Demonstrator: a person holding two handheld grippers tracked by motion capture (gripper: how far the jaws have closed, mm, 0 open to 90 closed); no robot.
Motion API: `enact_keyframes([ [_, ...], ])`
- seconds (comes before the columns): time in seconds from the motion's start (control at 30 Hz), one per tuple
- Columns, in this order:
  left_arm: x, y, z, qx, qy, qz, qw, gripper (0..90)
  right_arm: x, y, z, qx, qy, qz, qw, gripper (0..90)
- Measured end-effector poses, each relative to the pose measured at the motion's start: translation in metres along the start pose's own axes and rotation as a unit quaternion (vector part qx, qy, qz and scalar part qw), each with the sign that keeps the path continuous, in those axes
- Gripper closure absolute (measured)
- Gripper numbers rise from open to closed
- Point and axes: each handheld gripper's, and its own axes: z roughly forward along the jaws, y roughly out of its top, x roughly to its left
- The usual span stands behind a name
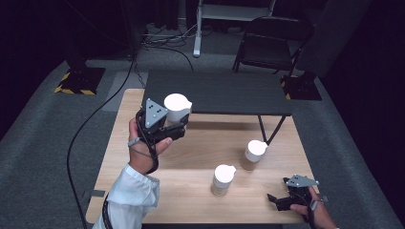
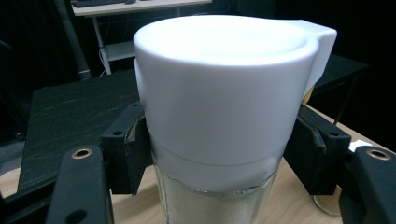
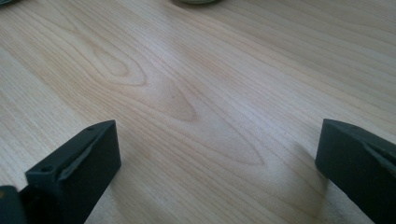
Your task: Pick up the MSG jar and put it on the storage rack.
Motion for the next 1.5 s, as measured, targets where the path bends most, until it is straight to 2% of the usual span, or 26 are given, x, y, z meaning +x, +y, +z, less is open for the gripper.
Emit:
enact_keyframes([
  [0.3,0.000,0.017,0.009,-0.020,0.001,-0.004,0.9998,30.2,0.000,0.000,0.000,0.000,0.000,0.000,1.0000,0.0],
  [0.4,-0.003,0.023,0.014,-0.024,0.009,0.000,0.9997,30.3,0.000,0.000,0.000,0.000,0.000,0.000,1.0000,0.0],
  [0.5,0.000,0.027,0.021,-0.031,0.009,-0.007,0.9994,30.3,0.000,0.000,0.000,0.000,0.000,0.000,1.0000,0.0],
  [0.63,0.006,0.029,0.033,-0.038,-0.001,-0.014,0.9992,30.3,0.000,0.000,0.000,0.000,-0.001,0.001,1.0000,0.0],
  [0.7,0.005,0.031,0.040,-0.036,0.006,-0.014,0.9992,30.3,0.001,0.000,0.000,0.000,-0.001,0.001,1.0000,0.0],
  [0.87,0.009,0.033,0.056,-0.041,0.009,-0.017,0.9990,30.3,0.001,0.000,0.000,0.000,-0.001,0.001,1.0000,0.0],
  [1.07,0.008,0.033,0.072,-0.036,0.030,-0.029,0.9985,30.3,0.001,0.000,0.000,0.000,-0.001,0.001,1.0000,0.0],
  [1.2,0.014,0.032,0.079,-0.041,0.037,-0.038,0.9978,30.2,0.001,0.000,0.000,0.000,-0.001,0.001,1.0000,0.0],
  [1.3,0.013,0.031,0.082,-0.043,0.046,-0.034,0.9974,30.3,0.001,0.000,0.000,0.000,-0.001,0.001,1.0000,0.0],
  [1.37,0.015,0.033,0.085,-0.038,0.044,-0.037,0.9976,30.3,0.001,0.000,0.000,0.000,-0.001,0.001,1.0000,0.0],
  [1.5,0.017,0.032,0.090,-0.035,0.054,-0.043,0.9970,30.2,0.001,0.000,0.000,0.000,-0.002,0.002,1.0000,0.0],
])
